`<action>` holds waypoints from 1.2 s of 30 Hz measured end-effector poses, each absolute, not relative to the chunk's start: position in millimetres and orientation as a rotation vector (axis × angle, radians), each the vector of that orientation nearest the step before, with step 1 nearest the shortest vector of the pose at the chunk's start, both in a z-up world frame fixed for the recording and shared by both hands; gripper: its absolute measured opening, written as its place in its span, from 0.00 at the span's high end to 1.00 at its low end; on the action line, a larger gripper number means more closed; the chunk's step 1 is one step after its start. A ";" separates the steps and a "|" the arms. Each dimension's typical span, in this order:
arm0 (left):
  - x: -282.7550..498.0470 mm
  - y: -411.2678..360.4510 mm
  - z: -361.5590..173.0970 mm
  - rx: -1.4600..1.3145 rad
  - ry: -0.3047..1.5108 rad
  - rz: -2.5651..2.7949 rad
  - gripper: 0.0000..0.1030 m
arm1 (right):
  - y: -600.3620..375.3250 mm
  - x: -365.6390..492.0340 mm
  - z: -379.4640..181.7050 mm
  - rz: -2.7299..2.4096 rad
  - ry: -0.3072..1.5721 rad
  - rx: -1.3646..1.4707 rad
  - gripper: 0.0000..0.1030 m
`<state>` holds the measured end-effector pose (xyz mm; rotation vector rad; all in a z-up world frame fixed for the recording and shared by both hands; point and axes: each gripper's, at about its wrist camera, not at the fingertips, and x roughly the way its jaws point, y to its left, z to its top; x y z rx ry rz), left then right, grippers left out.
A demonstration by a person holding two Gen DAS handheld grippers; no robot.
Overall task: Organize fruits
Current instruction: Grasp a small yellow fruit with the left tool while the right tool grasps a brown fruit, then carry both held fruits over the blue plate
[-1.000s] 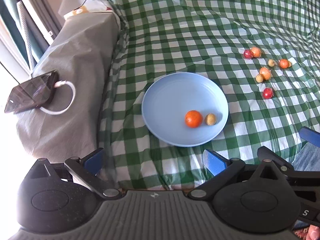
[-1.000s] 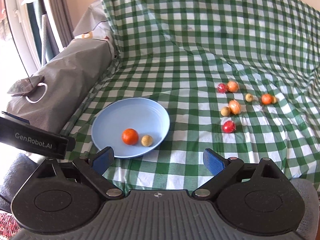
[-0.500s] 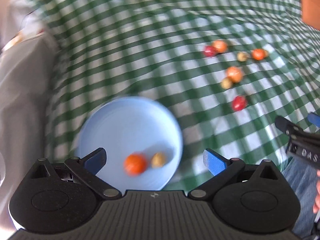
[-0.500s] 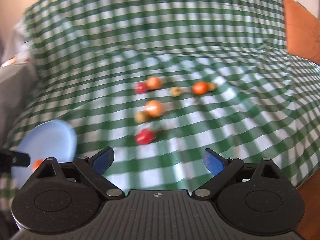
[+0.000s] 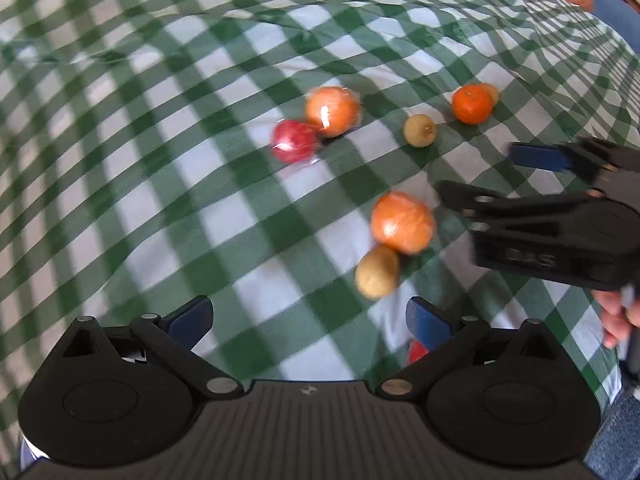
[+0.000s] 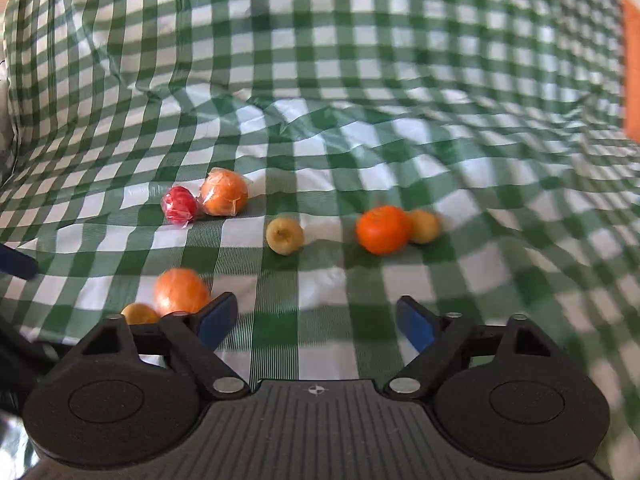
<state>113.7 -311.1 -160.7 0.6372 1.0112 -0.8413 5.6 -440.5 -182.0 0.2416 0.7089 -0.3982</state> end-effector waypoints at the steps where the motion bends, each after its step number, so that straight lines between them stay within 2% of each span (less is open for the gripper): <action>1: 115.8 -316.0 -163.6 0.640 1.002 -0.855 0.00 | -444.4 12.8 -186.1 -0.380 0.713 0.239 0.22; 3: 120.7 -322.8 -168.8 0.635 0.994 -0.871 0.01 | -446.8 25.0 -192.0 -0.355 0.712 0.221 0.22; 6: 125.7 -325.9 -173.6 0.600 1.024 -0.892 0.19 | -448.9 38.8 -196.4 -0.340 0.681 0.191 0.22; 7: 123.6 -325.0 -171.7 0.592 1.000 -0.892 0.34 | -449.6 42.3 -197.0 -0.336 0.675 0.191 0.22; 8: 120.8 -324.9 -170.6 0.597 0.982 -0.906 0.42 | -450.1 45.7 -197.0 -0.334 0.671 0.190 0.22; 9: 116.7 -321.0 -165.4 0.607 0.965 -0.916 0.62 | -449.7 50.0 -196.1 -0.332 0.668 0.187 0.22; 10: 114.5 -321.1 -164.1 0.608 0.962 -0.919 0.74 | -449.4 52.6 -196.4 -0.330 0.663 0.184 0.24; 11: 112.9 -321.0 -162.2 0.603 0.966 -0.914 0.73 | -448.8 55.9 -196.2 -0.323 0.656 0.183 0.36; 12: 112.2 -319.9 -160.5 0.592 0.970 -0.909 0.74 | -447.0 57.9 -194.6 -0.319 0.645 0.179 0.63; 13: 112.5 -319.1 -158.5 0.582 0.970 -0.899 0.74 | -444.6 58.8 -192.2 -0.326 0.646 0.167 0.75; 18: 111.1 -297.2 -126.8 0.518 0.946 -0.838 0.74 | -438.4 41.6 -176.6 -0.414 0.665 0.214 0.74; 23: 91.3 -251.6 -76.4 0.457 0.931 -0.764 0.74 | -415.4 -9.3 -128.1 -0.475 0.592 0.244 0.74; 29: 49.7 -180.3 -33.2 0.438 0.945 -0.694 0.74 | -345.0 -79.2 -69.0 -0.426 0.560 0.240 0.74; 36: 14.2 -87.1 4.5 0.380 0.918 -0.652 0.74 | -252.2 -141.9 -25.5 -0.294 0.576 0.256 0.74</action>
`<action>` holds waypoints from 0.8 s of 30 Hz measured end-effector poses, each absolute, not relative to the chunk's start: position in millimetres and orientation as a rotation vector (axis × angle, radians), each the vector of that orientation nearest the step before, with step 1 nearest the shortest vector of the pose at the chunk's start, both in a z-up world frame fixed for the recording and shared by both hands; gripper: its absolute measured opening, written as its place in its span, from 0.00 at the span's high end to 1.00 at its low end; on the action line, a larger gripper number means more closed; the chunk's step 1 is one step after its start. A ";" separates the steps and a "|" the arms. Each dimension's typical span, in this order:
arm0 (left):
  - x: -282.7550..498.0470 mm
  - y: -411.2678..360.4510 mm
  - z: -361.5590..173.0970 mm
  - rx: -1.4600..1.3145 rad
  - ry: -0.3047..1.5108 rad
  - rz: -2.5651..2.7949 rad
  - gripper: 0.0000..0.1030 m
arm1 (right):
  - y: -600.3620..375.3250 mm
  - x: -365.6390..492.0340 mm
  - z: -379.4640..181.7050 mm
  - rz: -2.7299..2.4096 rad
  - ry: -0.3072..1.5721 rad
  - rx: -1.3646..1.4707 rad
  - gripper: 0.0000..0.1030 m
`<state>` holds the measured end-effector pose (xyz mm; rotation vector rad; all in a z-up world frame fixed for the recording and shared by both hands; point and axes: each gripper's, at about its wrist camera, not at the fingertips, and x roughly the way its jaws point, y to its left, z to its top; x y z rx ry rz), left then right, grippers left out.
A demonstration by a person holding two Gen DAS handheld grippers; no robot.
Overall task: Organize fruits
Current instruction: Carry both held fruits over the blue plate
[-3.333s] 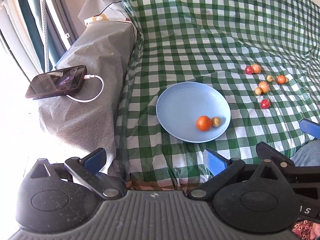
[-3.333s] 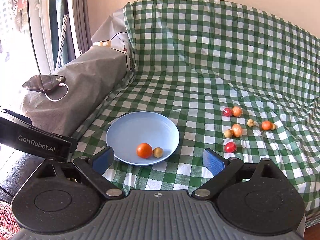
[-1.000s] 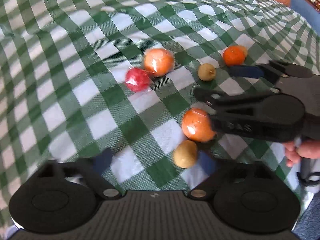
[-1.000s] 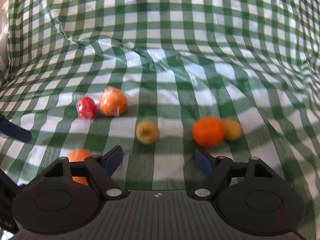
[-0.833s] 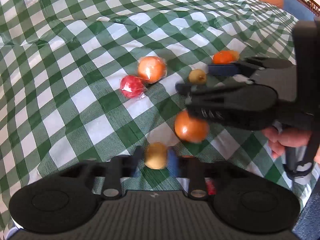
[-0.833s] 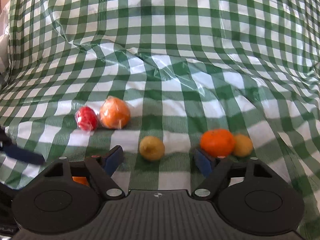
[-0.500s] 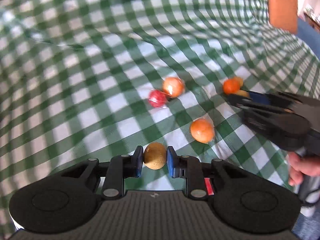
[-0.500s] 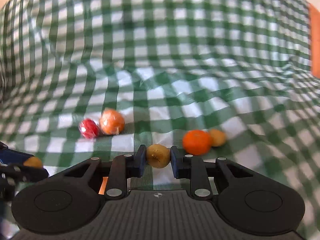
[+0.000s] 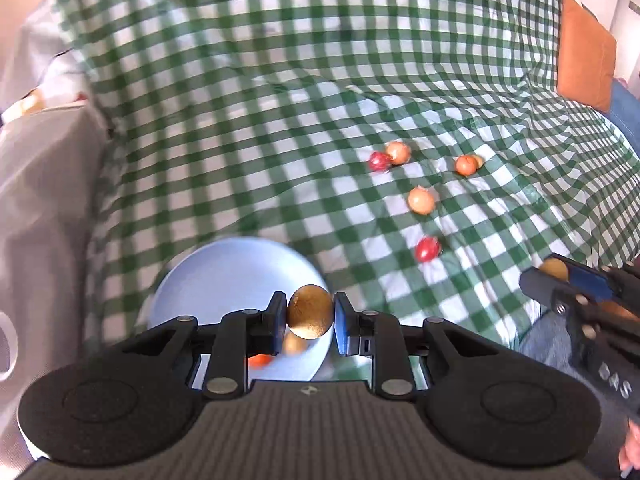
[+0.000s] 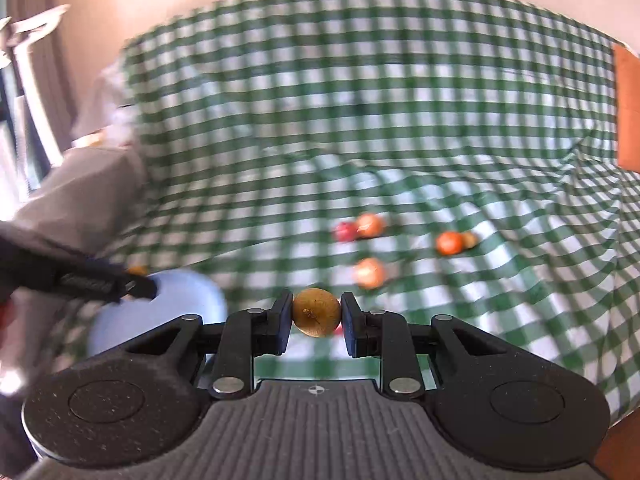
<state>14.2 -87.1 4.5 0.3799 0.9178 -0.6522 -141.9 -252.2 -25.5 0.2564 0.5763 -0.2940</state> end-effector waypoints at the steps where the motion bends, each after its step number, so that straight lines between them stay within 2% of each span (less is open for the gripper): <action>1: 9.3 -76.5 7.8 0.382 0.916 -0.642 0.74 | -237.7 -148.4 -19.8 -0.281 0.569 0.240 0.74; 12: -28.9 6.2 37.2 0.313 0.895 -0.557 0.74 | -149.7 -182.9 11.6 -0.178 0.507 0.147 0.74; 24: -41.2 28.1 43.7 0.274 0.877 -0.526 0.74 | -130.5 -191.6 17.6 -0.147 0.497 0.085 0.74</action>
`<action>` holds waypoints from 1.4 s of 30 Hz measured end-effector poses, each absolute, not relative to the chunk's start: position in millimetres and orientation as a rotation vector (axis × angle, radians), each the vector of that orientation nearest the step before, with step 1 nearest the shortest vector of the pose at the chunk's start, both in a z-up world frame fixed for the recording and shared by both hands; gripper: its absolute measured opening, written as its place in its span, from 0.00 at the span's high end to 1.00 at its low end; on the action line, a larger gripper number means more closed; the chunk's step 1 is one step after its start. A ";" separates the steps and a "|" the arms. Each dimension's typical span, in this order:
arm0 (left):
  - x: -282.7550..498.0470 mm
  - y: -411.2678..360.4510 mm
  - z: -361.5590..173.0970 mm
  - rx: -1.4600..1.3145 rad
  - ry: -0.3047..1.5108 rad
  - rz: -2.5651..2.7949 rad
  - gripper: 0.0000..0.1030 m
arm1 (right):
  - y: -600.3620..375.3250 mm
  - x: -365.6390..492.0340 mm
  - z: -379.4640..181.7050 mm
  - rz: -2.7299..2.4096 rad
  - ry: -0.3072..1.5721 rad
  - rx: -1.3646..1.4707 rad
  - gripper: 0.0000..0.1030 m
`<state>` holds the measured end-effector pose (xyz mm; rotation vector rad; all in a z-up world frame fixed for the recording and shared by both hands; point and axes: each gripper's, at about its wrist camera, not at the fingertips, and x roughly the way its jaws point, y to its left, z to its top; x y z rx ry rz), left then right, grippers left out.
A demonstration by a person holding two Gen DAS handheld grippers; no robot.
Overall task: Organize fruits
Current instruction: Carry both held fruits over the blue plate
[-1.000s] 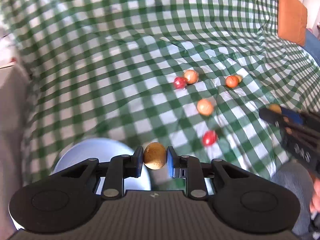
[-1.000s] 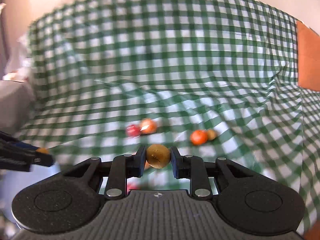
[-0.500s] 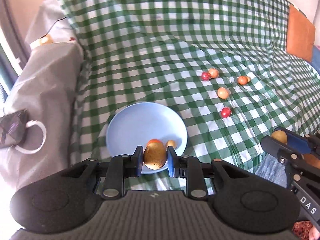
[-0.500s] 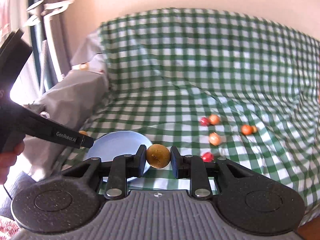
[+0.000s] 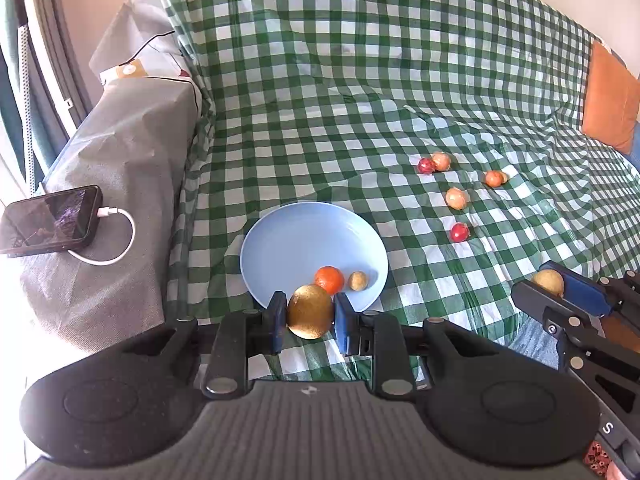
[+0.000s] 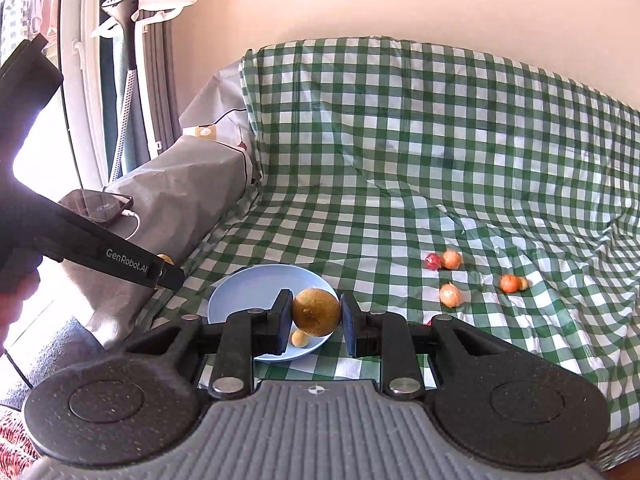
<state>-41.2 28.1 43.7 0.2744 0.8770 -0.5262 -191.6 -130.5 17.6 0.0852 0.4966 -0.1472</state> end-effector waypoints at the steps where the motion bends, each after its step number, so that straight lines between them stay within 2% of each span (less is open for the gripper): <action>1: -40.8 28.7 43.7 0.274 0.878 -0.525 0.74 | -131.6 -191.0 16.8 -0.144 0.499 0.084 0.74; 23: 4.5 35.2 29.0 0.250 0.934 -0.447 0.74 | -133.3 -148.3 -2.0 -0.072 0.597 0.075 0.74; 42: 64.2 16.1 -19.8 0.249 1.008 -0.425 0.74 | -131.7 -69.2 -45.1 0.001 0.703 0.094 0.74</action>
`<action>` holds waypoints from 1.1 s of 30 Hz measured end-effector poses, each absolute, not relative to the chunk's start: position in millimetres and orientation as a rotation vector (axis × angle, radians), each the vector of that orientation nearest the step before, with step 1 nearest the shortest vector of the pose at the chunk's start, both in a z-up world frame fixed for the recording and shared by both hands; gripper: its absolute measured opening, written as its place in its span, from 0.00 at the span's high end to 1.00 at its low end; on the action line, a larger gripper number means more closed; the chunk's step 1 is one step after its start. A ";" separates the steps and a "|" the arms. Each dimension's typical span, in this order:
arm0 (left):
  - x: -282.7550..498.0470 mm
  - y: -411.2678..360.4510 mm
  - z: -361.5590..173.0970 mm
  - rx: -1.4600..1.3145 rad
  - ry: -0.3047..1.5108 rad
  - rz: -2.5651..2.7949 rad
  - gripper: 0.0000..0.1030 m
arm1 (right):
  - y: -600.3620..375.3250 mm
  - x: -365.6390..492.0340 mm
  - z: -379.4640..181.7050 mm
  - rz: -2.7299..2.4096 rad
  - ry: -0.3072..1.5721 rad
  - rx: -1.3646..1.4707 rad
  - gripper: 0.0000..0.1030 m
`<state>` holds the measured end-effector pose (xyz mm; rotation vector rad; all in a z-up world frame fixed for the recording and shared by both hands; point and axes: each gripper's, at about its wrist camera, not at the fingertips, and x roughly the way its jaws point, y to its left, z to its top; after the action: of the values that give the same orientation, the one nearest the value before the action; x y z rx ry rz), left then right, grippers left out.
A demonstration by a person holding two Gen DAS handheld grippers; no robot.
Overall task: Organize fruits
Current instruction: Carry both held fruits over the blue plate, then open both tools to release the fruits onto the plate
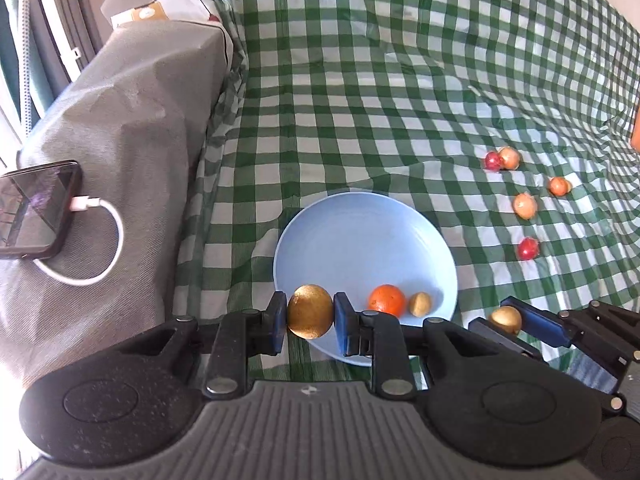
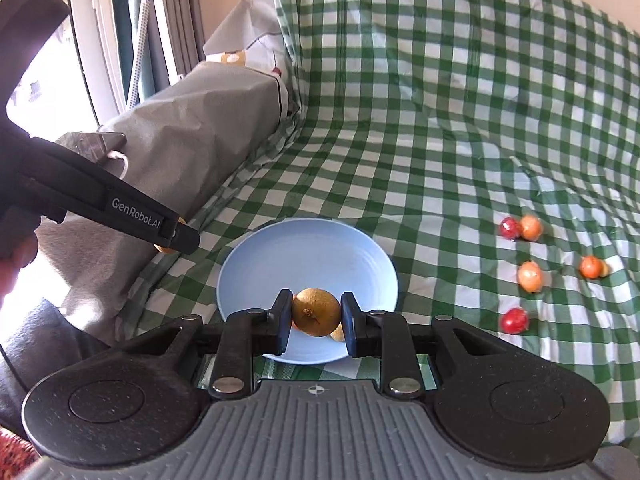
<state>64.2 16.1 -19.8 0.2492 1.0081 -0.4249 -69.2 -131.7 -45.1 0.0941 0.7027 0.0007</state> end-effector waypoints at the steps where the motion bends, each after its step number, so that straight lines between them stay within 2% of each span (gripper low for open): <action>1: 68.7 14.0 -24.0 0.257 1.015 -0.427 0.74 | -131.8 -63.9 -48.7 0.001 0.710 0.098 0.74; 14: 118.6 -27.3 -89.5 0.341 1.087 -0.457 0.73 | -149.6 7.5 -112.2 -0.006 0.834 0.072 0.74; 15: 121.3 -28.6 -91.9 0.344 1.082 -0.450 0.70 | -149.8 12.1 -114.2 0.005 0.835 0.072 0.74; 16: 123.1 -30.1 -92.1 0.347 1.077 -0.448 0.45 | -149.6 16.5 -115.1 0.007 0.835 0.066 0.74; 17: 124.6 -31.1 -90.5 0.353 1.075 -0.438 0.28 | -150.2 19.9 -115.5 0.007 0.835 0.062 0.71; 18: 124.5 -31.4 -85.8 0.358 1.064 -0.416 0.02 | -151.3 21.9 -114.5 0.007 0.834 0.065 0.58; 21: 111.4 -24.0 -60.4 0.346 0.971 -0.405 0.00 | -155.1 14.5 -102.0 -0.009 0.824 0.070 0.27; 27: 70.2 0.5 -28.4 0.324 0.976 -0.341 0.00 | -152.9 -59.2 -60.0 -0.078 0.776 0.165 0.11; 33: 23.5 11.2 -0.6 0.306 0.968 -0.318 0.00 | -147.4 -131.6 -26.1 -0.208 0.614 0.243 0.06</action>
<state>23.5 11.2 -0.6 0.3061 0.9681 -0.3183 -131.6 -147.4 -26.1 0.2433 0.6140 -0.2076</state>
